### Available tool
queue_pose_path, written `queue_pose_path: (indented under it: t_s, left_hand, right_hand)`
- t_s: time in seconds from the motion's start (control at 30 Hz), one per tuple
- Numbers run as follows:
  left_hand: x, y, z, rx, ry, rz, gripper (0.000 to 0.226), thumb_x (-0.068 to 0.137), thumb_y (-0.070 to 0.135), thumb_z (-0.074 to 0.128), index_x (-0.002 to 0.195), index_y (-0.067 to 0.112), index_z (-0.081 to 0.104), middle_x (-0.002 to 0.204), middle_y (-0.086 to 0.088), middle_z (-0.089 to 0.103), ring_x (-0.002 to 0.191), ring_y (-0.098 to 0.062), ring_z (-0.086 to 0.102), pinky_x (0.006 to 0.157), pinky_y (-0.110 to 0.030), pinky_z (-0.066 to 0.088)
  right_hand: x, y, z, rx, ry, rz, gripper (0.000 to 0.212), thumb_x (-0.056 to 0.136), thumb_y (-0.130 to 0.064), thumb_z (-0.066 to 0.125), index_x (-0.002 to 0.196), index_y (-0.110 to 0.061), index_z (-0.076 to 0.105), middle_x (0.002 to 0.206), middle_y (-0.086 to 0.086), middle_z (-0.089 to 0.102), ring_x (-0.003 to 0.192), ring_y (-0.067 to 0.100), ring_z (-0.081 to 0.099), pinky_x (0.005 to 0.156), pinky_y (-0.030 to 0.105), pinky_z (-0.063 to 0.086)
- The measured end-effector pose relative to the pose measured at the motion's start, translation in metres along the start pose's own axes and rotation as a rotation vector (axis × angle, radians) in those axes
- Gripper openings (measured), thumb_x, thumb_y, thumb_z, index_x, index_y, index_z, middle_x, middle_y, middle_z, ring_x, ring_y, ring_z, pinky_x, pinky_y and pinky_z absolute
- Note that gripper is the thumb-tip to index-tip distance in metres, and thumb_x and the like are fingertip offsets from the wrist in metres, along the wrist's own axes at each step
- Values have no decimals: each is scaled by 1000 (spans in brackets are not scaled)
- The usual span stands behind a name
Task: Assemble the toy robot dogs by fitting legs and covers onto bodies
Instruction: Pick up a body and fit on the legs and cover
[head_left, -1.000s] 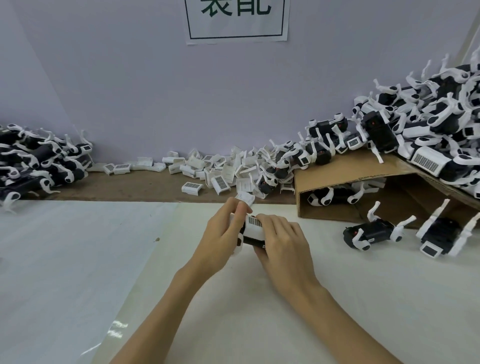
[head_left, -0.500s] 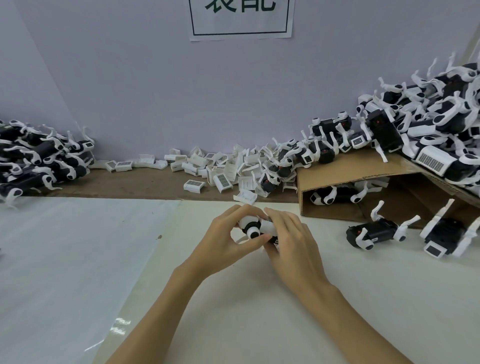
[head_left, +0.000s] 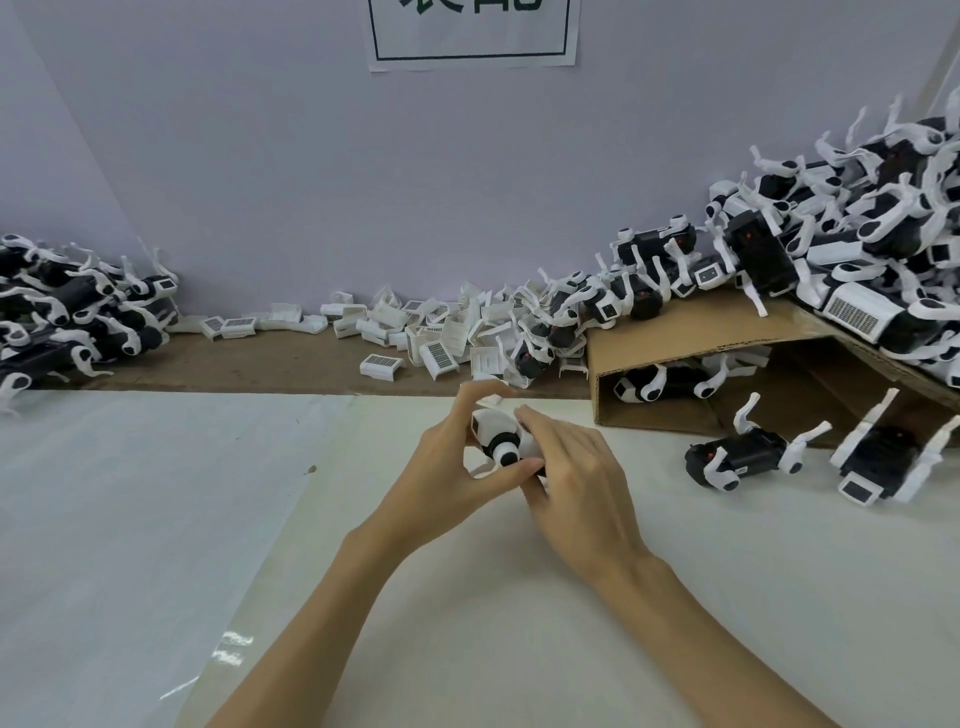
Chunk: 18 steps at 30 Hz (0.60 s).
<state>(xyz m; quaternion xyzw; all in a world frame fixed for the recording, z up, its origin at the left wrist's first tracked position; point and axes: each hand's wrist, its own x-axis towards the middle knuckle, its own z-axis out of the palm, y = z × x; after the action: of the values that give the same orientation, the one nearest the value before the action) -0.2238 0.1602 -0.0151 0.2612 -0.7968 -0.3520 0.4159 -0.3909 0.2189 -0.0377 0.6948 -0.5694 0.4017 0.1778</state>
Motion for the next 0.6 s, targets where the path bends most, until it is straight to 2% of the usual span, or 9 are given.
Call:
queue_pose_path:
  t_s: [0.07, 0.17, 0.27, 0.33, 0.4, 0.47, 0.53, 0.6]
  left_hand:
    - [-1, 0, -2, -15, -13, -4, 64, 88, 41, 86, 138, 39, 46, 105, 7, 72, 101, -23, 70, 91, -25, 56]
    - [-1, 0, -5, -16, -39, -18, 59, 88, 32, 88, 134, 33, 51, 110, 8, 71, 107, -22, 71, 96, -26, 55]
    - [1, 0, -15, -29, -116, -49, 50, 89, 26, 88, 127, 23, 56, 112, 11, 70, 109, -21, 70, 99, -35, 57]
    - [2, 0, -22, -32, -207, -50, 51, 89, 23, 88, 127, 20, 54, 119, 11, 69, 115, -24, 68, 103, -41, 57]
    - [2, 1, -25, -41, -261, -33, 51, 89, 18, 88, 128, 20, 55, 139, 15, 62, 133, -22, 61, 110, -43, 55]
    - [3, -1, -25, -43, -257, -2, 47, 89, 16, 87, 126, 22, 59, 156, 18, 49, 148, -13, 48, 116, -41, 50]
    - [5, -1, -25, -51, -196, 17, 53, 88, 21, 88, 131, 25, 58, 161, 18, 42, 152, -8, 41, 119, -33, 46]
    - [5, -2, -25, -48, -103, -29, 73, 84, 35, 90, 143, 32, 48, 153, 21, 50, 146, -7, 47, 114, -22, 45]
  right_hand:
    - [0, -2, 0, 63, -69, 15, 67, 80, -5, 83, 142, -5, 58, 133, 6, 68, 123, 25, 62, 105, 38, 50]
    - [3, 3, -5, 219, -160, 79, 59, 89, -10, 78, 144, -15, 59, 130, -2, 68, 120, 19, 62, 102, 41, 51]
    - [9, 17, -26, 646, -418, 269, 49, 97, -29, 68, 143, -42, 57, 129, -18, 63, 117, 8, 60, 87, 25, 56]
    - [9, 24, -39, 691, -468, 342, 40, 99, -40, 55, 137, -50, 59, 125, -13, 63, 115, 5, 59, 85, 13, 51]
    - [9, 29, -45, 639, -471, 347, 34, 101, -44, 47, 129, -47, 65, 112, -7, 67, 107, 6, 60, 83, 11, 45]
    - [10, 30, -45, 632, -482, 348, 27, 102, -46, 49, 118, -38, 70, 100, -5, 69, 96, 13, 63, 81, 24, 50]
    - [10, 26, -44, 641, -428, 363, 18, 102, -39, 62, 117, -32, 69, 104, -9, 71, 98, 10, 65, 87, 35, 54]
    - [8, 20, -41, 549, -289, 277, 29, 95, -31, 76, 121, -27, 66, 113, -15, 66, 110, 8, 62, 94, 31, 52]
